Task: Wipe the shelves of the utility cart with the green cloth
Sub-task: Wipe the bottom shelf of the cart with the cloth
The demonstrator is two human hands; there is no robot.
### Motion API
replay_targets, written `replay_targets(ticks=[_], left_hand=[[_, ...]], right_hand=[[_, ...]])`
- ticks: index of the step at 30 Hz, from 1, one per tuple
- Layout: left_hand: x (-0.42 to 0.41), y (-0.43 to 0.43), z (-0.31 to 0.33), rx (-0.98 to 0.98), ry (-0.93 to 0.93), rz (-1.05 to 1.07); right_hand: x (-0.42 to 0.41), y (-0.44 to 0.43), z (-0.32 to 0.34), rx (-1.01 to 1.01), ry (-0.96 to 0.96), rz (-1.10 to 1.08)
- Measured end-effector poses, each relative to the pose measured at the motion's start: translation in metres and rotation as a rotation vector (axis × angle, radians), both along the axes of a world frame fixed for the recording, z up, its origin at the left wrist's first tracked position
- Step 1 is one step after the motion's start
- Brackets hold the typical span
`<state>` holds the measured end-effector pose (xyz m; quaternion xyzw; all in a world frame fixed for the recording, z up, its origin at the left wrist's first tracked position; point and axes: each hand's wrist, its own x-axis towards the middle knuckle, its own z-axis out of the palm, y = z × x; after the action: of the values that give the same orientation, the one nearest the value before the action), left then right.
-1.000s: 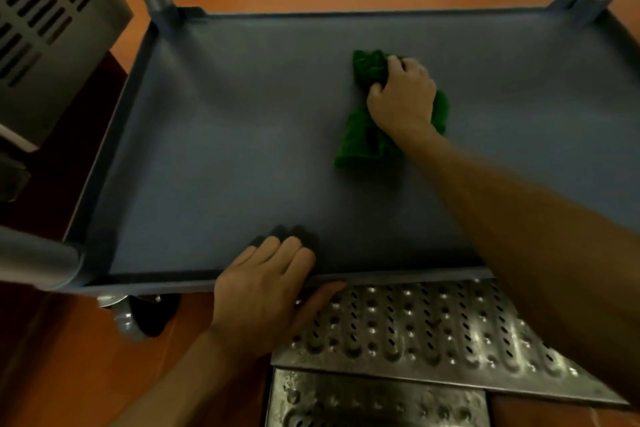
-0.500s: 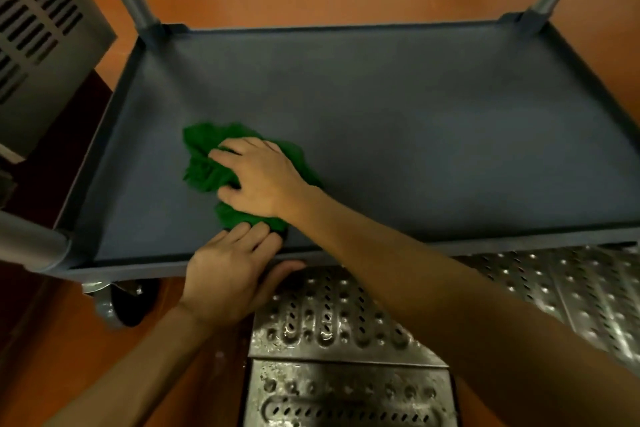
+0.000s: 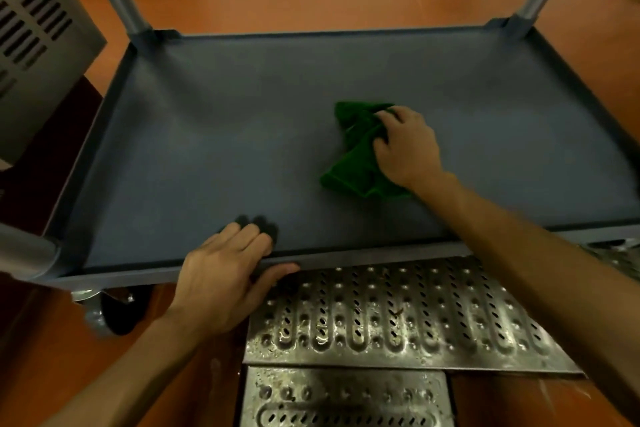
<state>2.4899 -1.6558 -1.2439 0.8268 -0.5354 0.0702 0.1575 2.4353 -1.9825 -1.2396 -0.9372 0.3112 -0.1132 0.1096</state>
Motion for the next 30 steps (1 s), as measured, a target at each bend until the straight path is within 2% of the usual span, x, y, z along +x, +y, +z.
replay_targets(ticks=[5, 10, 13, 19, 24, 27, 30], left_hand=[[0.002, -0.001, 0.0, -0.004, -0.003, 0.015], [0.0, -0.005, -0.006, -0.052, -0.037, 0.025], [0.002, -0.005, -0.007, -0.04, -0.033, 0.03], [0.012, -0.009, 0.0, -0.017, -0.003, 0.026], [0.02, -0.011, 0.003, -0.037, 0.11, 0.038], [0.014, -0.013, 0.007, 0.001, 0.235, 0.091], [0.006, -0.007, 0.019, 0.042, 0.452, 0.254]], right_hand=[[0.036, -0.025, 0.002, 0.049, 0.005, -0.293], [0.063, -0.02, 0.007, 0.076, 0.005, -0.37], [0.077, 0.014, 0.004, 0.001, -0.055, -0.254], [0.083, 0.111, 0.001, 0.02, -0.14, 0.026], [0.05, 0.165, 0.011, 0.043, -0.129, 0.12], [0.037, 0.161, 0.03, 0.247, -0.042, 0.096], [0.02, 0.161, 0.061, 0.694, -0.113, -0.1]])
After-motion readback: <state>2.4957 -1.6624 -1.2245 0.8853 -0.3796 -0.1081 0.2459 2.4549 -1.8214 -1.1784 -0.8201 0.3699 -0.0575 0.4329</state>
